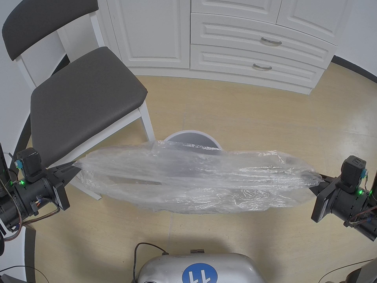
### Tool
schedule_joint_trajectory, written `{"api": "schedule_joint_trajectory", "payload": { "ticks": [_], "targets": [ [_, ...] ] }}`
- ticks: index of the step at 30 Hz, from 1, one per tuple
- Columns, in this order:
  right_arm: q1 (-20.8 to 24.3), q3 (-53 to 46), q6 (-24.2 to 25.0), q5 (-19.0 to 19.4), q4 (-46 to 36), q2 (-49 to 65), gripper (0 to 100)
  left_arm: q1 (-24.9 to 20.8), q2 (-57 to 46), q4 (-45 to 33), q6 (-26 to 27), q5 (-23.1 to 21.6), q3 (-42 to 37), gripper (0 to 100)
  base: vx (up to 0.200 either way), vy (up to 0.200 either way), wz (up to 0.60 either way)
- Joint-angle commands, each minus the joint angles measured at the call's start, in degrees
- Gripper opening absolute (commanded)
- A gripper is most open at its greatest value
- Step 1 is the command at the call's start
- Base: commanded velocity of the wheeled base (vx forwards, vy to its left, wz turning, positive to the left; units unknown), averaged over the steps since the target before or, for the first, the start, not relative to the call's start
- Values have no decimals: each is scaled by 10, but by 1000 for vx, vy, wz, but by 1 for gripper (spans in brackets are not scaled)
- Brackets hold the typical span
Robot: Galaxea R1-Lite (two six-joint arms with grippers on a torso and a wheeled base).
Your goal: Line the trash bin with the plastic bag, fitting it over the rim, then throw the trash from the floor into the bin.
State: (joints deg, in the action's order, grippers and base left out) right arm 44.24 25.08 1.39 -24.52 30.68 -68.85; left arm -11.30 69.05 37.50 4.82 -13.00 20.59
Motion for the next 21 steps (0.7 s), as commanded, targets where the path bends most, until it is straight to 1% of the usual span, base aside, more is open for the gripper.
{"api": "schedule_joint_trajectory", "payload": {
  "ticks": [1,8,12,15,21],
  "targets": [
    [-7,-14,-12,-1,0,-1,0,8,11,1,12,2,-4,0,0,0,0],
    [-9,-28,-31,-1,0,-2,0,12,20,2,20,3,-5,0,0,0,0],
    [-14,-31,-33,-2,1,-2,0,20,23,2,27,3,-5,0,0,0,0],
    [-25,-37,-47,-1,1,-1,0,31,36,2,50,3,-6,0,0,0,0],
    [-42,-48,-73,-1,1,5,0,41,45,2,57,2,-6,0,0,0,0]
  ]
}}
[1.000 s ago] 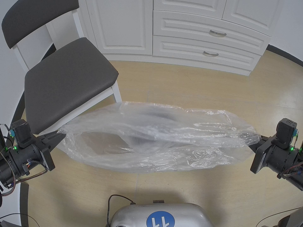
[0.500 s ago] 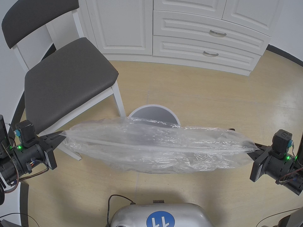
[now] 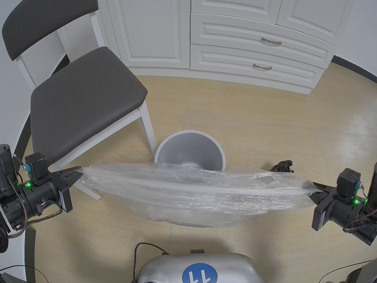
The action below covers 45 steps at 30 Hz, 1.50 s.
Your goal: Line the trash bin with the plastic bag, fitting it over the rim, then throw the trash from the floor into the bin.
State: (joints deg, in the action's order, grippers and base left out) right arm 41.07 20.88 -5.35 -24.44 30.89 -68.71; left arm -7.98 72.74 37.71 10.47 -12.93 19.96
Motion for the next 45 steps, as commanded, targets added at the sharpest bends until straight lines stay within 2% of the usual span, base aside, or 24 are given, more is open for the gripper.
{"api": "schedule_joint_trajectory", "payload": {
  "ticks": [1,12,23,34,41,42,45],
  "targets": [
    [-15,-8,-11,-1,-1,5,0,10,9,0,2,1,0,0,0,0,0],
    [-27,-16,-23,-1,-1,10,0,17,8,0,3,0,0,0,0,0,0],
    [-72,-19,-54,18,-2,33,0,23,9,1,3,1,2,0,0,0,0],
    [-71,-20,-56,23,1,43,0,16,9,5,1,0,1,0,0,0,0],
    [-52,-10,-56,64,3,48,0,-24,29,56,1,2,-4,0,0,0,0],
    [-45,-1,-56,89,2,40,0,-35,41,80,1,2,-4,0,0,0,0],
    [-45,12,-51,123,7,18,0,-59,65,117,-1,3,-4,0,0,0,0]
  ]
}}
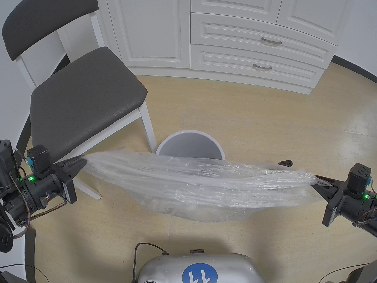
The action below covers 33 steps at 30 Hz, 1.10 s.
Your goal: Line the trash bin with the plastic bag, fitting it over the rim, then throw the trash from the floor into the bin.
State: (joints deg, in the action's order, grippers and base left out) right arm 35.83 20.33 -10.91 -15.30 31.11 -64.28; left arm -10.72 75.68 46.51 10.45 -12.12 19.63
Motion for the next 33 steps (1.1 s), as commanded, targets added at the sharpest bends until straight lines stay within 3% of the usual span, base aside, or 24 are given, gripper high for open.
{"api": "schedule_joint_trajectory", "payload": {
  "ticks": [1,8,15,20,25,33],
  "targets": [
    [7,23,8,40,4,-32,0,-41,47,44,-1,-5,-1,0,0,0,0],
    [22,37,55,62,58,-69,0,-87,127,156,-2,-5,14,0,0,0,0],
    [88,48,148,58,200,-153,0,-142,207,299,-6,12,14,0,0,0,0],
    [109,62,197,55,285,-233,0,-178,219,346,-30,28,11,0,0,0,0],
    [127,63,229,44,385,-300,0,-244,235,395,-98,30,7,0,0,0,0],
    [160,59,249,46,457,-343,0,-266,286,415,-127,69,38,0,0,0,0]
  ]
}}
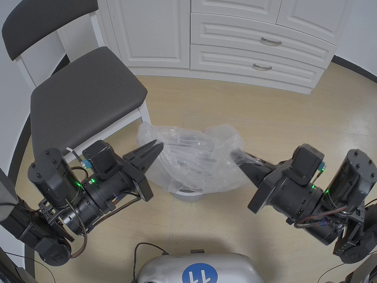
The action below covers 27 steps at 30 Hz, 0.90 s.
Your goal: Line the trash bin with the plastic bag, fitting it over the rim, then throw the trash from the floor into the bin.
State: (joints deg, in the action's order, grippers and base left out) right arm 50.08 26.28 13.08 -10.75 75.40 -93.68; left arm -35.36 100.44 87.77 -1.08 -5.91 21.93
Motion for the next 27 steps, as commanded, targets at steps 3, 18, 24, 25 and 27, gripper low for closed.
{"api": "schedule_joint_trajectory", "payload": {
  "ticks": [3,18,24,25,27],
  "targets": [
    [20,4,19,0,36,-71,0,-35,58,2,-35,10,29,0,0,0,0],
    [15,44,87,-1,146,-193,0,-20,98,2,-45,77,94,0,0,0,0],
    [2,65,103,-2,146,-194,0,-8,107,3,-72,81,124,0,0,0,0],
    [-1,69,106,-2,146,-193,0,-8,108,3,-75,89,130,0,0,0,0],
    [-4,78,112,-2,146,-190,0,-8,114,3,-81,107,146,0,0,0,0]
  ]
}}
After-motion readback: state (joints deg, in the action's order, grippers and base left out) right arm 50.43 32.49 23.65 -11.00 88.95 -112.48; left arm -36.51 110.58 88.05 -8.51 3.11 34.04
